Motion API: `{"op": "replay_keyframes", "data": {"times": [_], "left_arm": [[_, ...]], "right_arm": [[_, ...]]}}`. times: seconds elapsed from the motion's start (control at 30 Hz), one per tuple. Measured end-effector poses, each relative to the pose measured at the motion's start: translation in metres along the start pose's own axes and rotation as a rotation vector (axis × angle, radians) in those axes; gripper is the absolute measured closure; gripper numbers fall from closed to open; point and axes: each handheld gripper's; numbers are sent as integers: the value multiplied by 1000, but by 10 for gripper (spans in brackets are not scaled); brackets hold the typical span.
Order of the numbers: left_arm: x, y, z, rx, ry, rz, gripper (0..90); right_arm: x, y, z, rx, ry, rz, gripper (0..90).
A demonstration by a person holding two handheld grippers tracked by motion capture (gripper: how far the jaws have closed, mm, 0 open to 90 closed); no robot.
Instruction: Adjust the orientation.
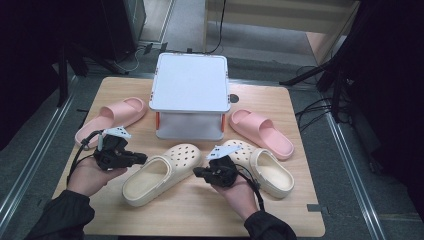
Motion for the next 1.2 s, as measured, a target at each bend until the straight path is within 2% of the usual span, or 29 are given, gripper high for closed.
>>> {"op": "replay_keyframes", "data": {"times": [0.07,0.2,0.33,0.37,0.47,0.5,0.57,0.67,0.83,0.97,1.2], "left_arm": [[-1,-3,5,19,4,12,861],[-3,-9,18,34,-32,22,873],[-9,-13,23,33,-46,4,871],[-13,-15,26,9,-54,-17,870],[-18,-17,29,-5,-41,-50,883],[-19,-17,30,0,-45,-50,885],[-20,-14,33,2,-62,-51,889],[-21,-7,36,-3,-78,-29,890],[-20,5,36,-34,-73,-22,890],[-20,16,38,-34,-77,5,890],[-19,20,38,-45,-78,-2,890]], "right_arm": [[0,-2,6,-7,2,-13,900],[-1,-6,14,-6,10,4,900],[-2,-11,21,12,9,2,900],[-3,-15,28,19,-6,-5,900],[-3,-17,37,19,-29,-30,900],[-3,-17,40,21,-35,-29,900],[-3,-14,43,12,-43,-38,900],[-3,-10,45,4,-45,-24,900],[0,-4,42,-24,-46,-9,900],[1,1,38,-32,-42,8,894],[3,5,36,-49,-47,6,880]]}}
Point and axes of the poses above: each handheld gripper's, and its own axes: z roughly forward along the jaws, x roughly out of its top, y roughly to its right, and after that the axes turned 13 degrees about x, right-handed
